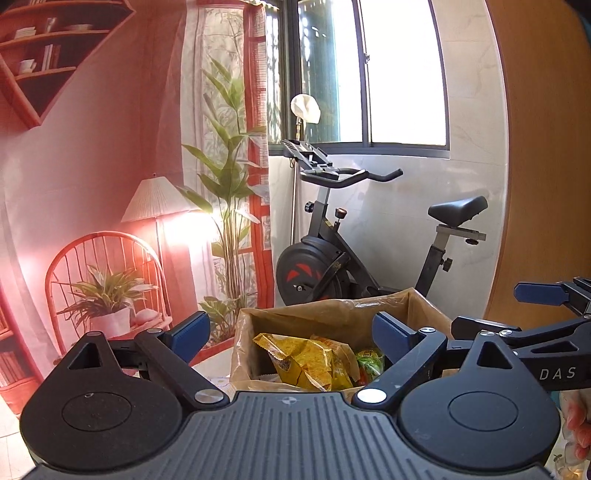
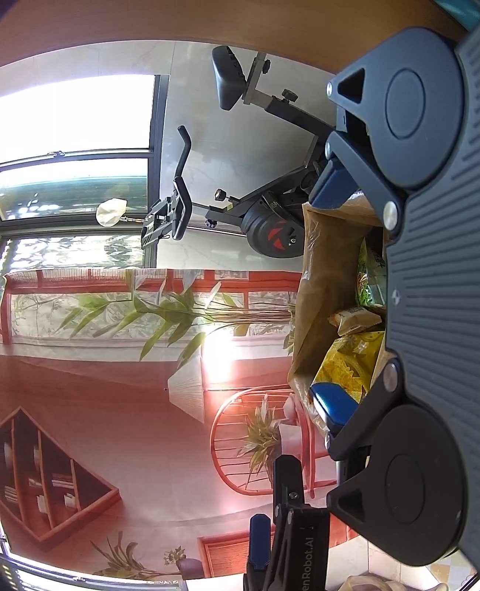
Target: Organize snacks
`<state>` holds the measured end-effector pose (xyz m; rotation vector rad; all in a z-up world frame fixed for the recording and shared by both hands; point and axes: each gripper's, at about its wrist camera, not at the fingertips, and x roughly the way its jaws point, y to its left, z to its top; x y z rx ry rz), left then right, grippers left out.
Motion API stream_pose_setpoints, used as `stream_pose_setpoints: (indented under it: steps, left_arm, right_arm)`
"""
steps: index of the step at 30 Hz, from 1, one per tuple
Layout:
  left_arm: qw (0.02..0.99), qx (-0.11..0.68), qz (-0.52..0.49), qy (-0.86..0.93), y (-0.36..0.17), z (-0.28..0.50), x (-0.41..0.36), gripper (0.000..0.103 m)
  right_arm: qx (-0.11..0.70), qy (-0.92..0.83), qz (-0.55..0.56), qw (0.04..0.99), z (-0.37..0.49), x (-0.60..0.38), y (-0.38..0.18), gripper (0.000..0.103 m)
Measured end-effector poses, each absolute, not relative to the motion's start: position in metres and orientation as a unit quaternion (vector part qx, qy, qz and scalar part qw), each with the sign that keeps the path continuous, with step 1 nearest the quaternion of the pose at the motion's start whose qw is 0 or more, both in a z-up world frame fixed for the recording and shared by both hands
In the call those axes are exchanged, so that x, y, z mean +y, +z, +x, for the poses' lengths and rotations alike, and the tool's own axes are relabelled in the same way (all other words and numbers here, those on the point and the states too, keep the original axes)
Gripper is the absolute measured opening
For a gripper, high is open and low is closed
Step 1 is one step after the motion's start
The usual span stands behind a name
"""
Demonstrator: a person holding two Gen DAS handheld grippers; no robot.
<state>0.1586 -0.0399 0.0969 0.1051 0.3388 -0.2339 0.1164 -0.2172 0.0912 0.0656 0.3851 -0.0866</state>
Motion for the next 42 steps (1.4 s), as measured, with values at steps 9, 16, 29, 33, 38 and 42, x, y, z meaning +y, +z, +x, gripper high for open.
stream_pose_setpoints:
  steps: [9,16,29,33,38,42]
  left_arm:
    - [0.979,0.178,0.033,-0.094,0.093,0.155,-0.034,0.096]
    - [0.979,0.182,0.028,-0.085,0.092,0.154,-0.031,0.096]
    - [0.980,0.181,0.019,-0.079,0.093,0.150,-0.031,0.096]
    - [0.980,0.182,0.019,-0.076,0.093,0.150,-0.030,0.096]
    - [0.981,0.180,0.016,-0.074,0.095,0.148,-0.030,0.096]
    - [0.981,0.179,0.013,-0.073,0.096,0.147,-0.030,0.096]
  right_arm:
    - [0.200,-0.046,0.045,0.978,0.113,-0.217,0.087,0.102]
    - [0.199,-0.048,0.047,0.978,0.111,-0.218,0.086,0.102]
    - [0.200,-0.051,0.052,0.977,0.109,-0.220,0.086,0.102]
    - [0.199,-0.051,0.052,0.977,0.108,-0.220,0.086,0.102]
    - [0.199,-0.052,0.052,0.977,0.108,-0.220,0.086,0.102]
    - [0.199,-0.052,0.052,0.977,0.108,-0.220,0.086,0.102]
